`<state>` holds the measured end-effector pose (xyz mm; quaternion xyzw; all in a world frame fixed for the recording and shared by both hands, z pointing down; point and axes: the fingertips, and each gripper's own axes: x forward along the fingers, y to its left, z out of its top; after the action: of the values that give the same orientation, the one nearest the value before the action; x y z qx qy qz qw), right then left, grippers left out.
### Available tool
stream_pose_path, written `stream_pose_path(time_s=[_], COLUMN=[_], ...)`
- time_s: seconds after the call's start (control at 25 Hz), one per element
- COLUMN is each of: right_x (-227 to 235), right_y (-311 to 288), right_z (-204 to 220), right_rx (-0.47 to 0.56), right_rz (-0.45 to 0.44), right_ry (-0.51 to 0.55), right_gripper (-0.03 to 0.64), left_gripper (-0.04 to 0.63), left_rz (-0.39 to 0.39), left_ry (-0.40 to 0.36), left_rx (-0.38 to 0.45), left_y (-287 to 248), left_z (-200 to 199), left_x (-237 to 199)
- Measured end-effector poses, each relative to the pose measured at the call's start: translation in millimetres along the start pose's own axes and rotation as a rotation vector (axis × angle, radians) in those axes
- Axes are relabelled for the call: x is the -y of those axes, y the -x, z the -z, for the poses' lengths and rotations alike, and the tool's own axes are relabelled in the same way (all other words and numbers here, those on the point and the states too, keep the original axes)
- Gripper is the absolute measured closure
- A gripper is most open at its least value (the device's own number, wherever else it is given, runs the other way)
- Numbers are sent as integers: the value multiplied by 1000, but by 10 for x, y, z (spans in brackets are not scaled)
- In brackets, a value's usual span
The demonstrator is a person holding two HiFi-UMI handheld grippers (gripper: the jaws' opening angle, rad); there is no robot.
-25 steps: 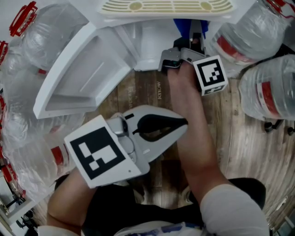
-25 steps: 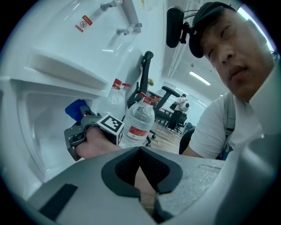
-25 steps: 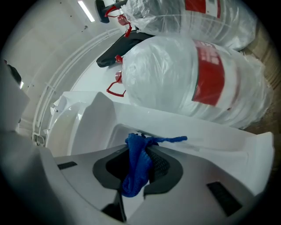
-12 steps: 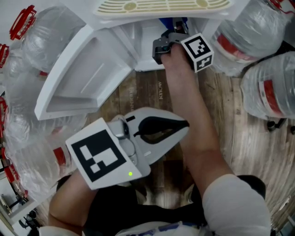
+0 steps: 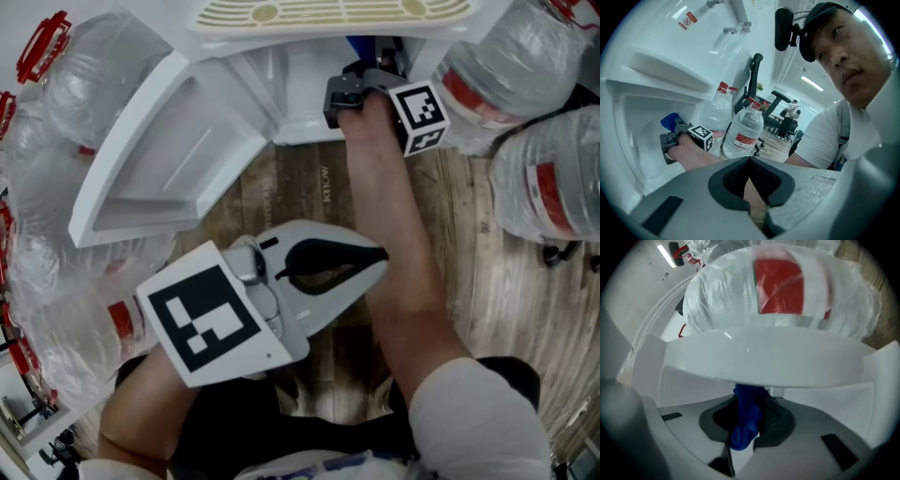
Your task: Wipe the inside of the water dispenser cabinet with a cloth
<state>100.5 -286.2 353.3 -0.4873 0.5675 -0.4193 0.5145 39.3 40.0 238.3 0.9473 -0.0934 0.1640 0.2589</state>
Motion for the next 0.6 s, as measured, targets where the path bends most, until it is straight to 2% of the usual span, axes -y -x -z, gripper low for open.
stream_pose_path(time_s=[0.28,0.6], right_x=[-159,-93], right_y=[377,730], right_z=[-81,-154], right_rx=[35,0], right_rz=[-11,23], right_ry=[92,245], right_gripper=[548,548], left_gripper=[598,598], left_rz=[11,9], left_ry=[-22,-31], left_rx=[8,19], left_y=[-30,-13], left_z=[-25,-63], left_x=[30,42])
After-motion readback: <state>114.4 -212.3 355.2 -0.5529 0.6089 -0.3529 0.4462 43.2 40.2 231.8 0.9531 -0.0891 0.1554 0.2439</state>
